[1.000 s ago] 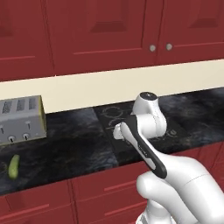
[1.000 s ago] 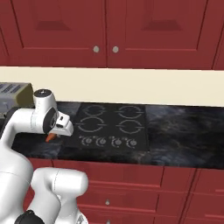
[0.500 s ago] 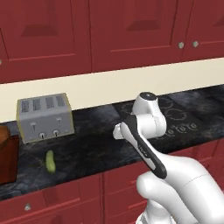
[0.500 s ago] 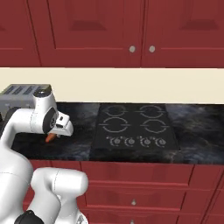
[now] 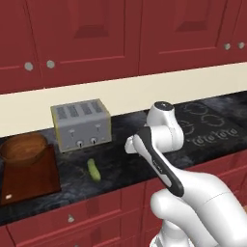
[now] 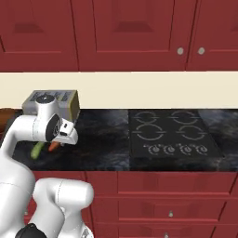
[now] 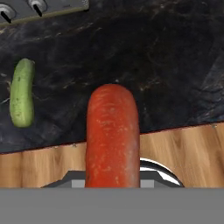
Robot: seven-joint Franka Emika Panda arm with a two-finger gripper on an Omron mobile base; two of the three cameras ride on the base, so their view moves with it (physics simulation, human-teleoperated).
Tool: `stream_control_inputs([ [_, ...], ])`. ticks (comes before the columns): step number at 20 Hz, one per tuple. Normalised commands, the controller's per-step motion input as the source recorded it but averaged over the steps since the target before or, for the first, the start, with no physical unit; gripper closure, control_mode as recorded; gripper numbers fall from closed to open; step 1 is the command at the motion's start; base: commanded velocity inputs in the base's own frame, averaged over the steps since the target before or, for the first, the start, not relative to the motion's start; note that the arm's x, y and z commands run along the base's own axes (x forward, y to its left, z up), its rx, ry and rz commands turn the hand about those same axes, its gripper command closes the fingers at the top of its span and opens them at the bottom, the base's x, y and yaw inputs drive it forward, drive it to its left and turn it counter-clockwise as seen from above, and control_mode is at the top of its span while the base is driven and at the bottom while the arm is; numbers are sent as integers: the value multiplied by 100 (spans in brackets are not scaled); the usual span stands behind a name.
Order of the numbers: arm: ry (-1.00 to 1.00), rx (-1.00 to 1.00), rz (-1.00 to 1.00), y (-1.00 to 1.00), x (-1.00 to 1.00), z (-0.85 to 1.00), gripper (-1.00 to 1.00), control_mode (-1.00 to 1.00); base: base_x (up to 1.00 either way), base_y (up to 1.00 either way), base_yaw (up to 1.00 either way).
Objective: Place the two vegetables and bowl onto the tray for setting up a vegetable dip station.
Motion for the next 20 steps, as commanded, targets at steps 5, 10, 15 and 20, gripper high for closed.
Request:
stream_control_inputs([
  [5, 0, 0, 0, 0, 0, 0, 100, 100, 10, 72, -4],
  [10, 0, 0, 0, 0, 0, 0, 100, 100, 10, 73, -1],
  [15, 0, 0, 0, 0, 0, 0, 100, 100, 10, 73, -1],
  [20, 0, 0, 0, 0, 0, 0, 100, 100, 11, 72, -2],
])
